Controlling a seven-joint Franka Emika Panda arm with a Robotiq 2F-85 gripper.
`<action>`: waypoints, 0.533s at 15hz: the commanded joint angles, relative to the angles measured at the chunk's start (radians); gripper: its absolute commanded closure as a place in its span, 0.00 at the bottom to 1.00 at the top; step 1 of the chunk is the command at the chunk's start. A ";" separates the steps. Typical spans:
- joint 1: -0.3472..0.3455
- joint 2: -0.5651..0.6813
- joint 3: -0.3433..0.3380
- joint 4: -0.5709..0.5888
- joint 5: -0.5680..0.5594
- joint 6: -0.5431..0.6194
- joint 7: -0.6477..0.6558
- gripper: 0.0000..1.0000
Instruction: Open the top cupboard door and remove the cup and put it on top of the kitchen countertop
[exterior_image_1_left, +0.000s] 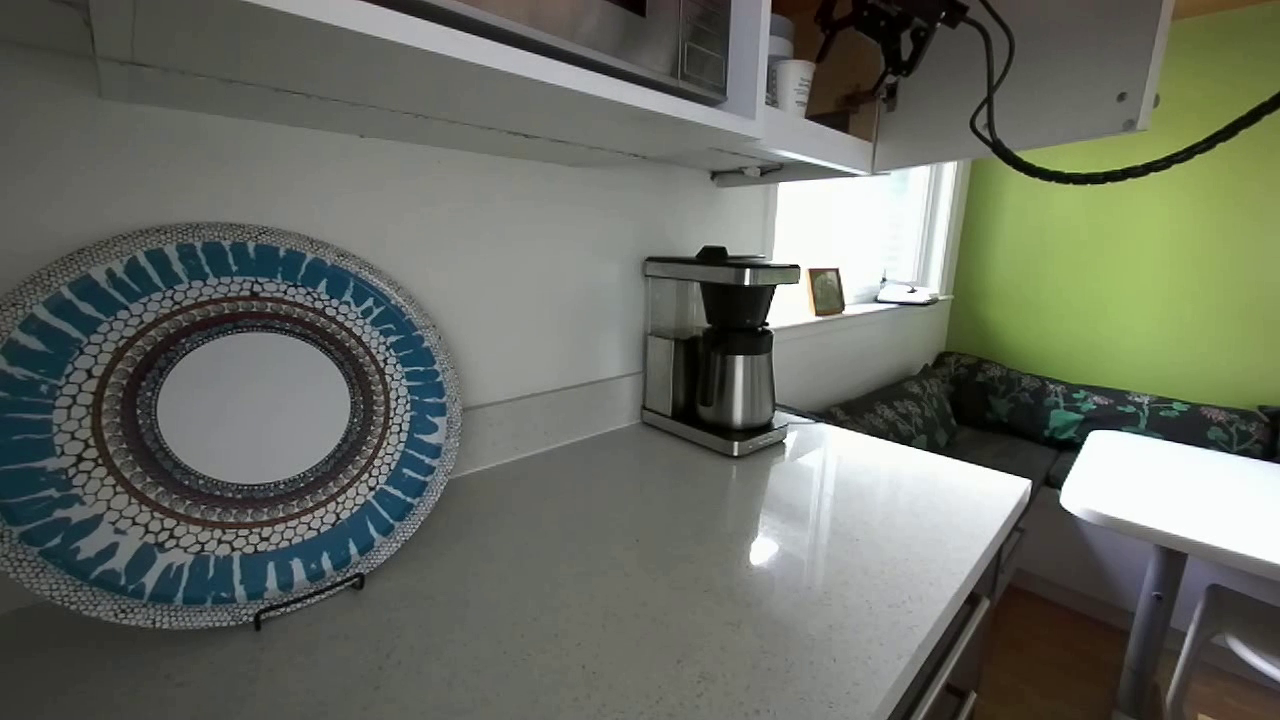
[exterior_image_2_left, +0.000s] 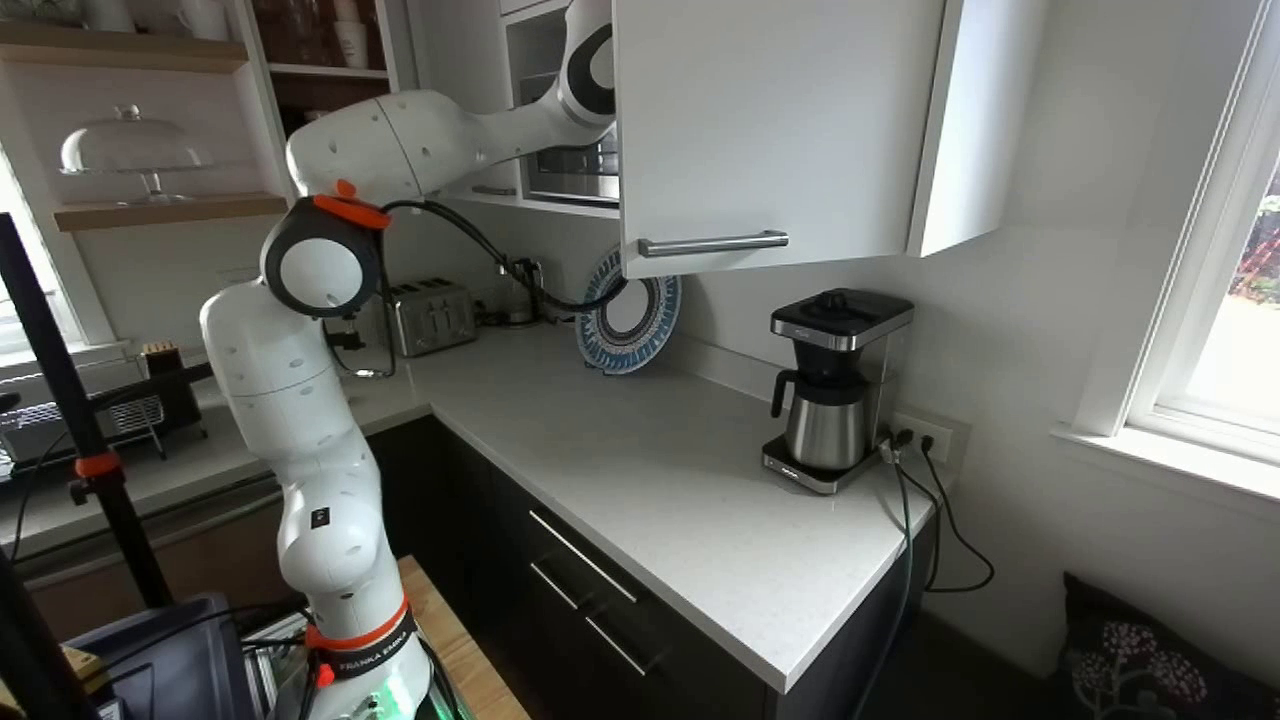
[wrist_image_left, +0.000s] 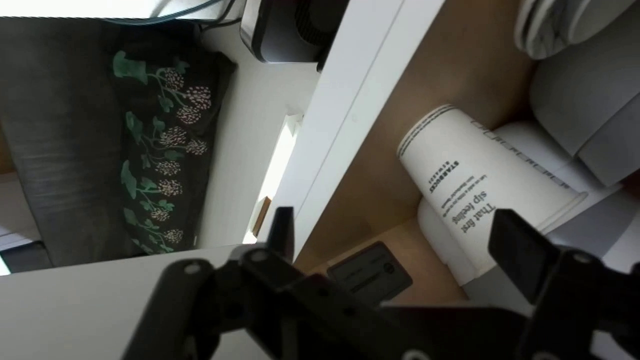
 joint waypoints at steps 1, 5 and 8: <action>0.000 0.014 0.001 0.018 0.000 0.000 -0.001 0.00; 0.000 0.042 0.003 0.055 0.000 0.000 -0.002 0.00; -0.002 0.061 -0.003 0.081 0.020 0.002 -0.044 0.00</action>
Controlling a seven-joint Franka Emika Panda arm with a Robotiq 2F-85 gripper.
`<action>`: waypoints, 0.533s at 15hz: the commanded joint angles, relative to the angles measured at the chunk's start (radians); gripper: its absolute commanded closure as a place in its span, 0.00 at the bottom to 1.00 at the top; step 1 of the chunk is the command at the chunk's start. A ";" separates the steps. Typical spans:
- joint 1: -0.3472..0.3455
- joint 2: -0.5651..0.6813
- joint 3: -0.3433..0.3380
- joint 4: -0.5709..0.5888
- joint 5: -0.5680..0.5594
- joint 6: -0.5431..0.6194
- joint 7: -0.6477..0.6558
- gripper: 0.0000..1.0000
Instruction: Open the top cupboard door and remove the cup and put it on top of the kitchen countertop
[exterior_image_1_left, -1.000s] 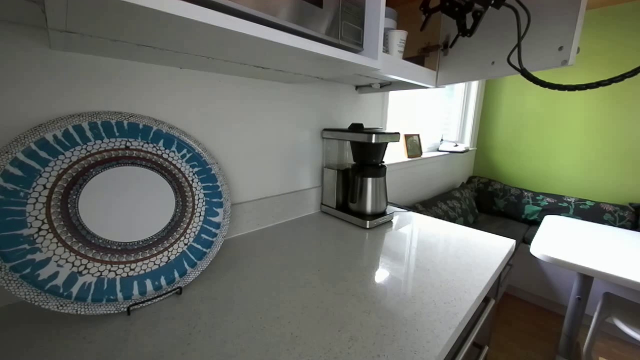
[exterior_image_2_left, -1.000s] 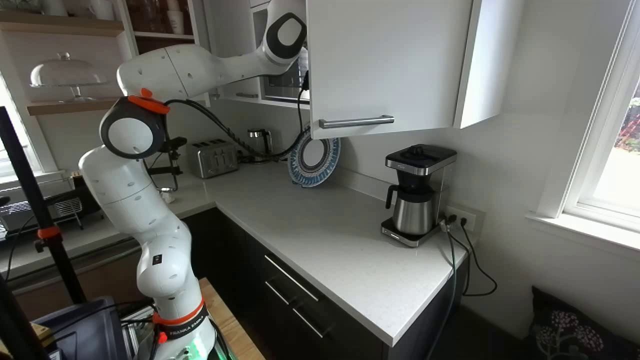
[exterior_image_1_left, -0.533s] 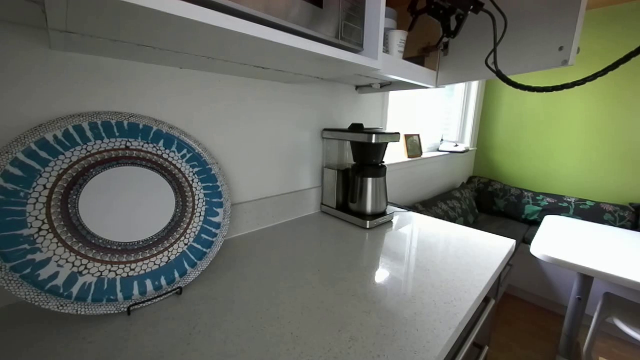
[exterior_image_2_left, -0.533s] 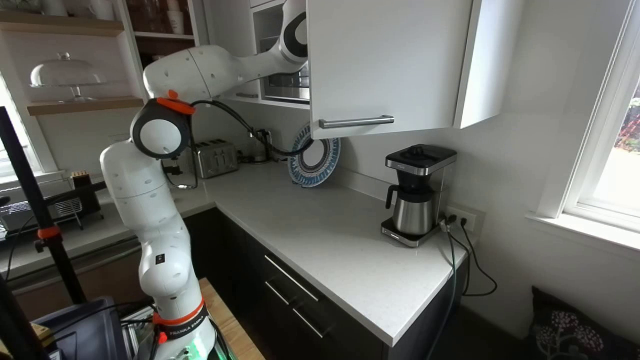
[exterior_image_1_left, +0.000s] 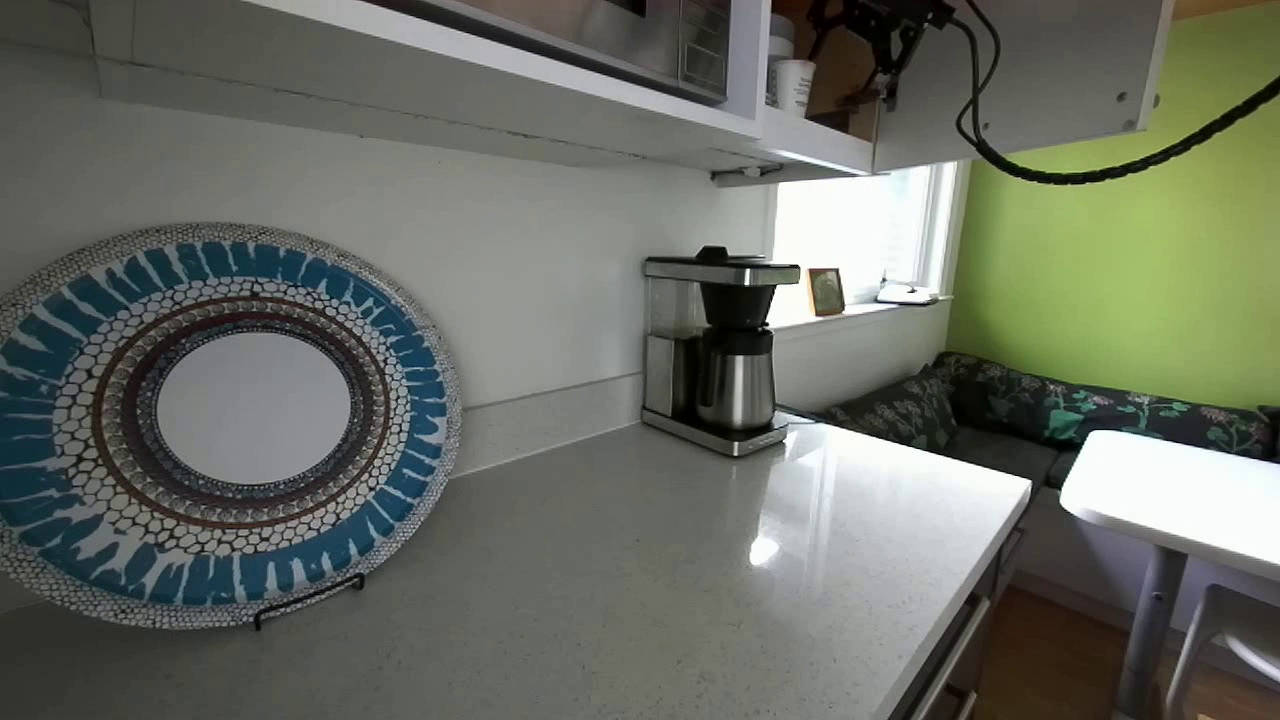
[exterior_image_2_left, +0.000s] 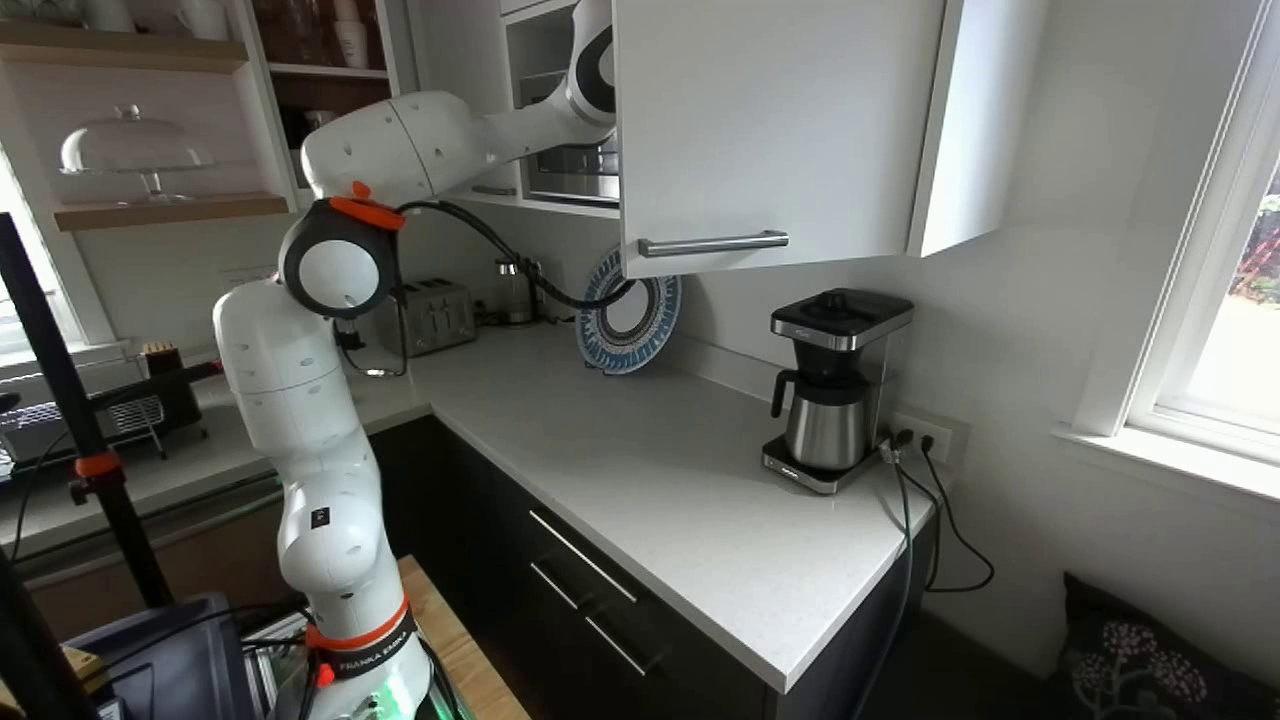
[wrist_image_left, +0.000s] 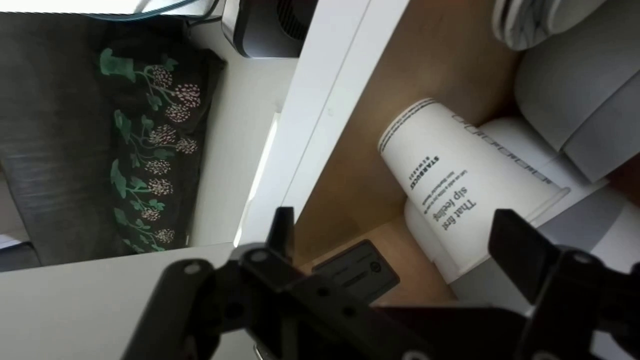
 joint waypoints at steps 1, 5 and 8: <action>-0.003 0.024 -0.008 0.037 0.028 -0.003 -0.070 0.00; -0.007 0.051 -0.016 0.097 0.058 -0.016 -0.159 0.00; -0.012 0.080 -0.022 0.149 0.074 -0.032 -0.206 0.00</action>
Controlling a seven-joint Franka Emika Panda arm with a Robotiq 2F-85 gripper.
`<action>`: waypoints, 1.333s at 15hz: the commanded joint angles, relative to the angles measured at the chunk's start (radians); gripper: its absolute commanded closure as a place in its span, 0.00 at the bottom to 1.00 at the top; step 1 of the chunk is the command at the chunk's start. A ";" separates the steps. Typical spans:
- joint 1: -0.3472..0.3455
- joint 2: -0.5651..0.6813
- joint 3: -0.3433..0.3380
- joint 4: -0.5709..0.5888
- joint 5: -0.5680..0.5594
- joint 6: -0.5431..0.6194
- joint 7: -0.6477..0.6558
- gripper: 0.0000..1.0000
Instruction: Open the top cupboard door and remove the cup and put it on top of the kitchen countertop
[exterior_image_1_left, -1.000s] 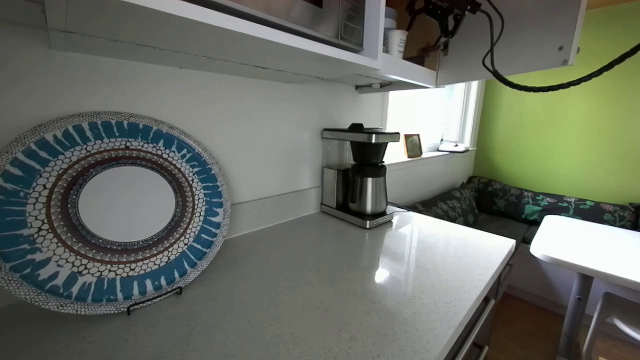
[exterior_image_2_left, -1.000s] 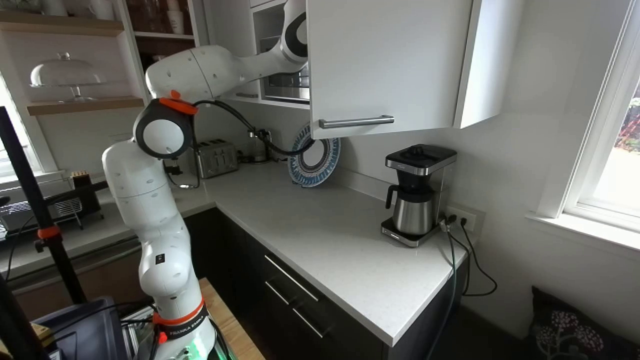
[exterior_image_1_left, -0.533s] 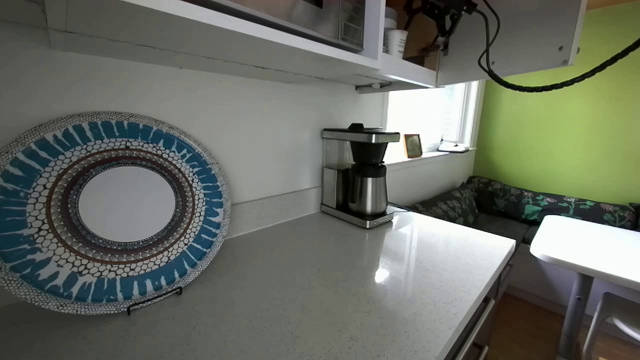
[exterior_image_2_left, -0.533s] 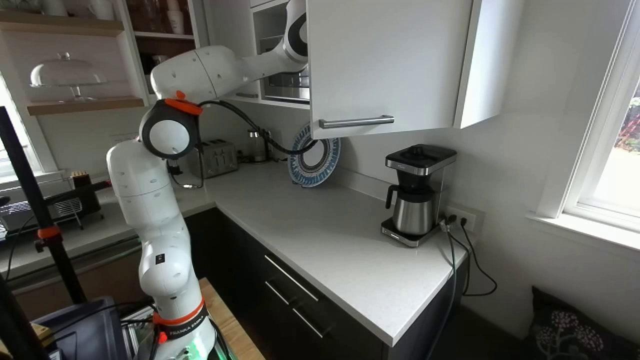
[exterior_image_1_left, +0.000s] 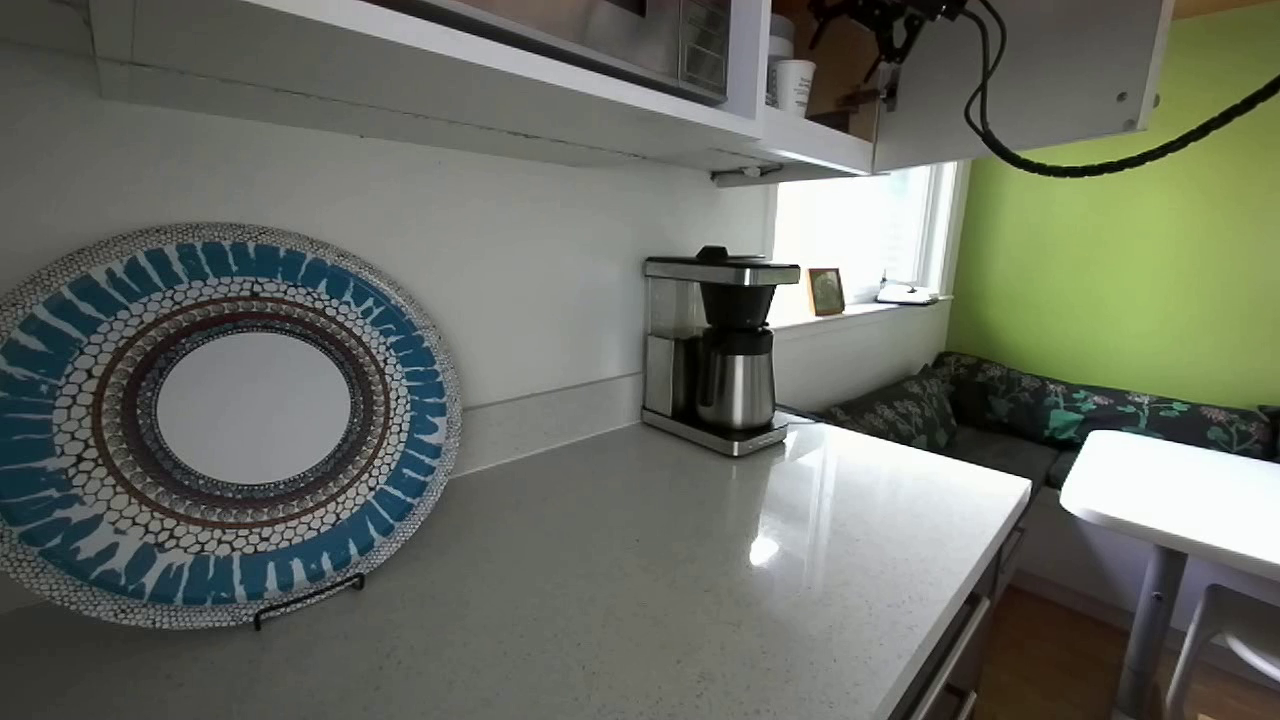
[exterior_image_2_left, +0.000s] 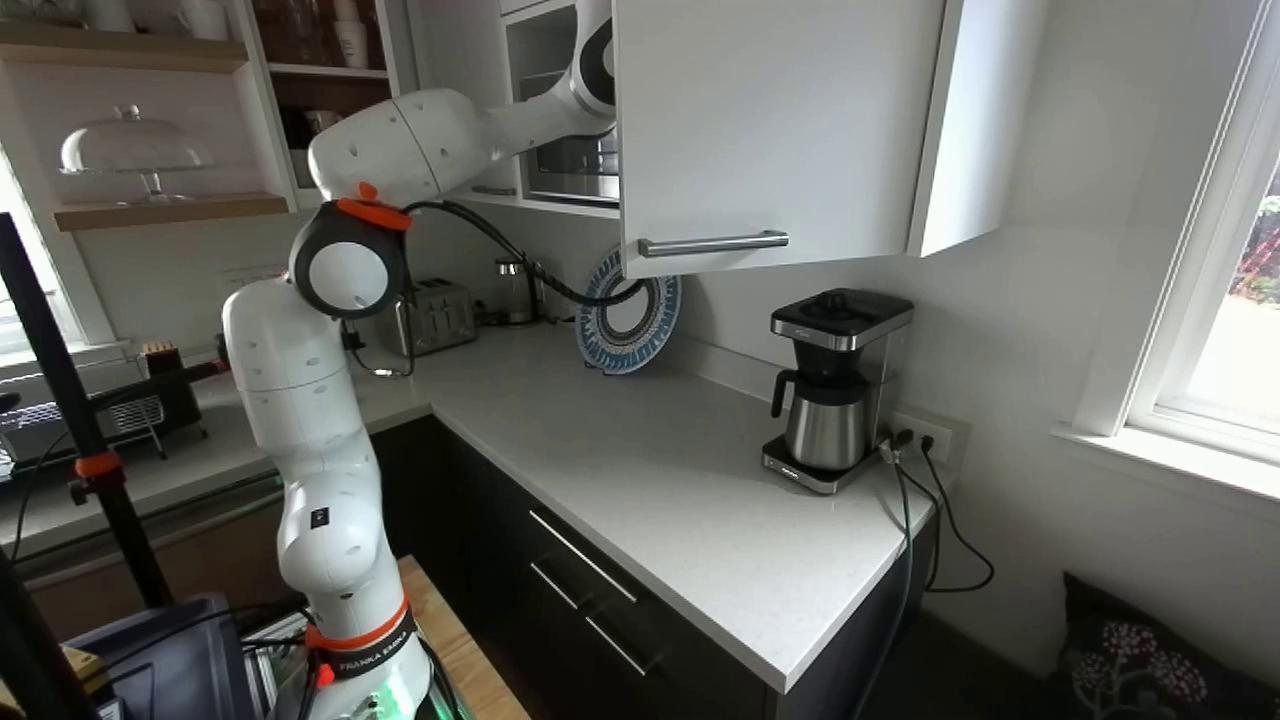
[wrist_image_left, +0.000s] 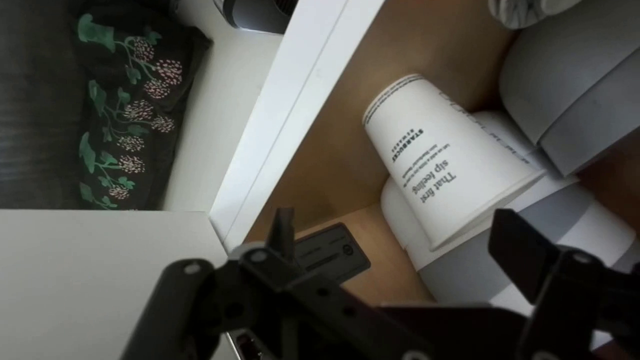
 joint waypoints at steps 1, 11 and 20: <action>-0.007 0.058 -0.011 0.095 0.035 -0.035 -0.062 0.00; -0.011 0.161 -0.011 0.200 0.086 0.001 -0.045 0.00; -0.005 0.211 -0.011 0.254 0.067 -0.028 -0.049 0.05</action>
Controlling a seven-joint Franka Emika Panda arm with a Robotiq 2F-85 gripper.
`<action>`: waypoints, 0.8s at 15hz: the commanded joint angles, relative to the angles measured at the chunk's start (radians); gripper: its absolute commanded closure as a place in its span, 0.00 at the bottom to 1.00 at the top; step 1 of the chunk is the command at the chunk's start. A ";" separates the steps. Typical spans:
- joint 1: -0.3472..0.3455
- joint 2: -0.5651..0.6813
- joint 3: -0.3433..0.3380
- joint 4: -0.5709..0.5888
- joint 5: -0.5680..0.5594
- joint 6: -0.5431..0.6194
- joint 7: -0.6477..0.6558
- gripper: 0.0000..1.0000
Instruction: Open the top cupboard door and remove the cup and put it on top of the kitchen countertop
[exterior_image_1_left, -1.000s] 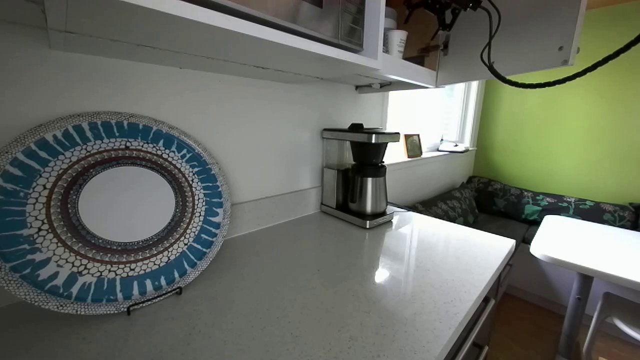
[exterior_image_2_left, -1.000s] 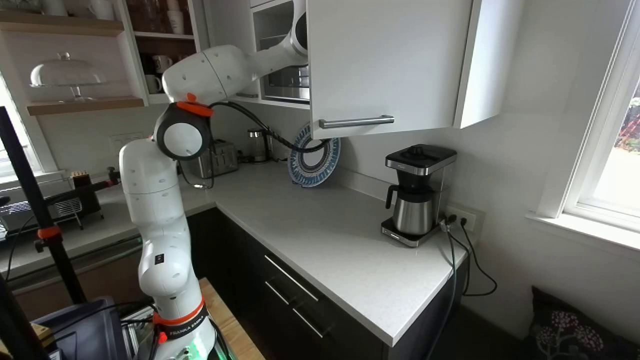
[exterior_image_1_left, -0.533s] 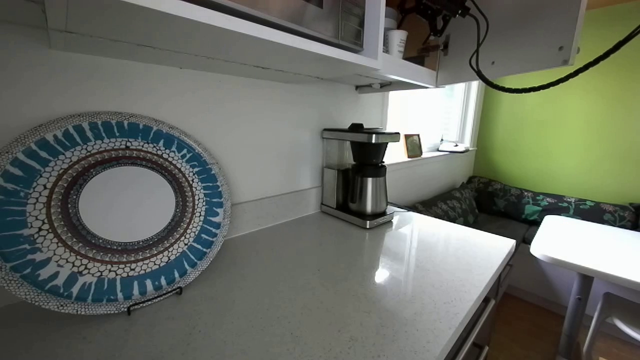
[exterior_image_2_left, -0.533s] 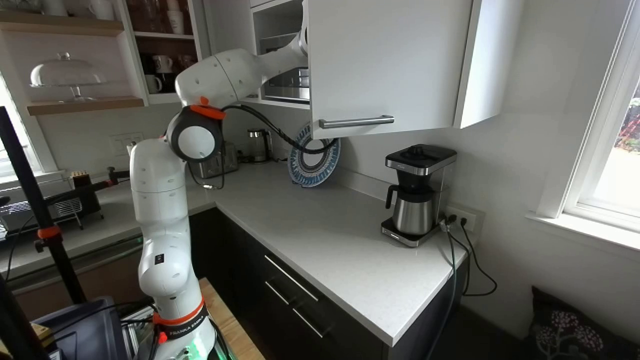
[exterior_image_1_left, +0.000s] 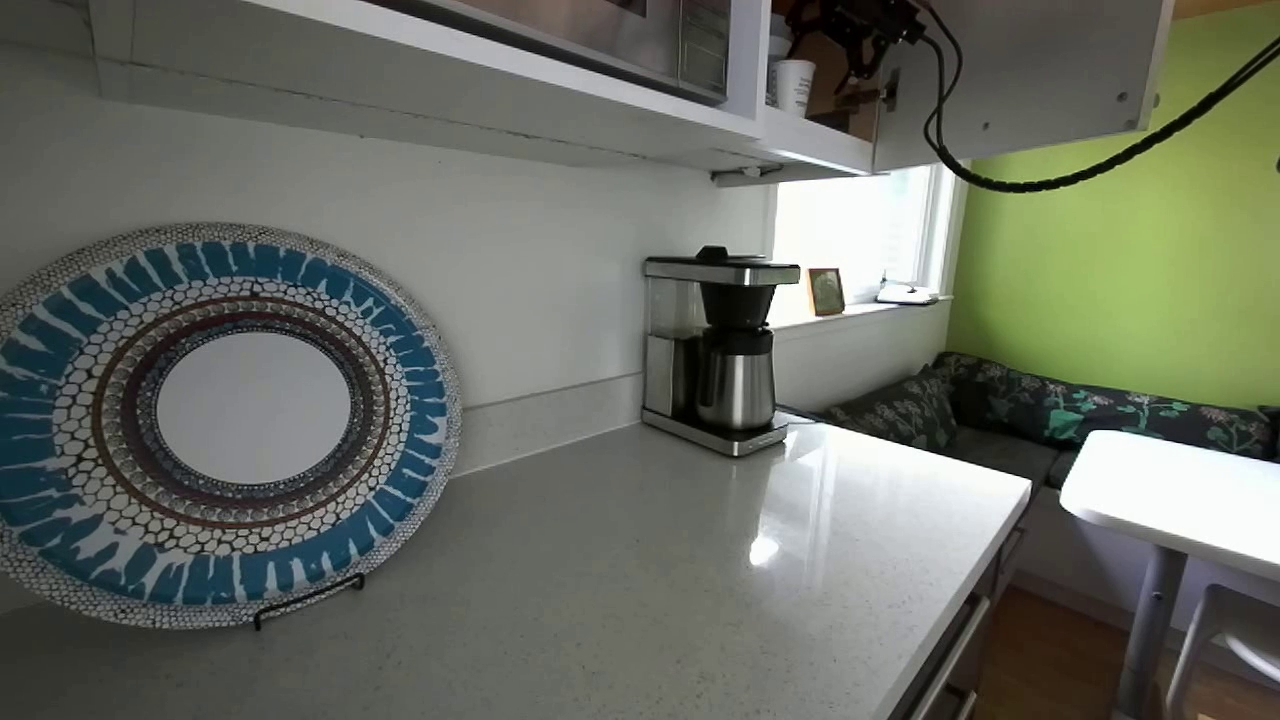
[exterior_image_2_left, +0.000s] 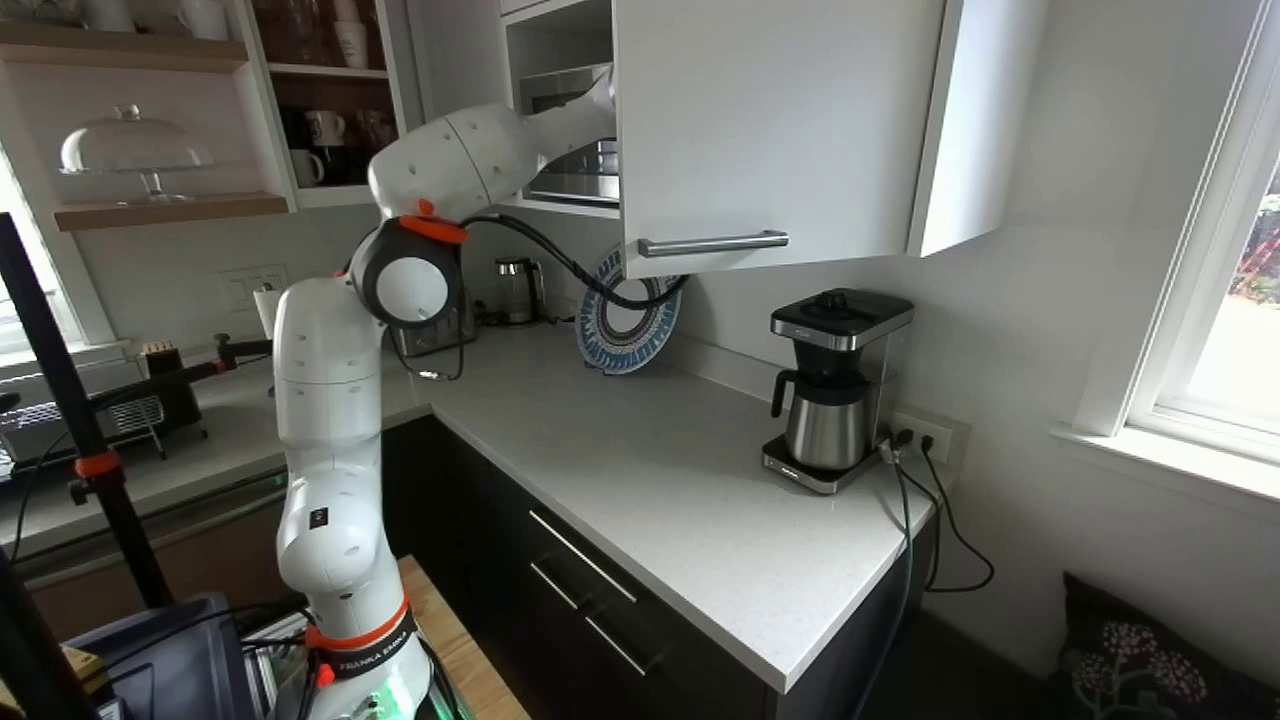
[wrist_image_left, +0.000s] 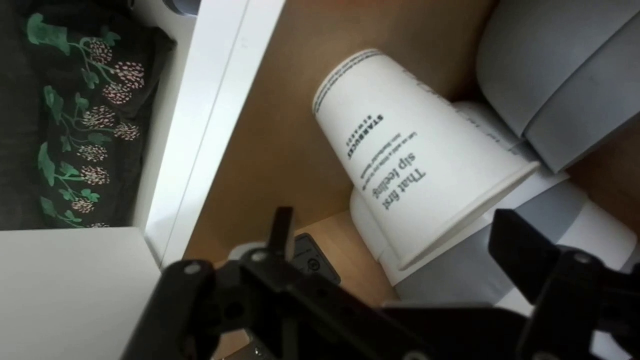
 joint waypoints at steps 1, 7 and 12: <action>0.002 0.029 0.002 0.041 0.001 -0.043 -0.012 0.26; -0.002 0.036 0.003 0.075 0.025 -0.126 -0.007 0.63; -0.010 0.023 0.005 0.092 0.070 -0.181 -0.016 0.99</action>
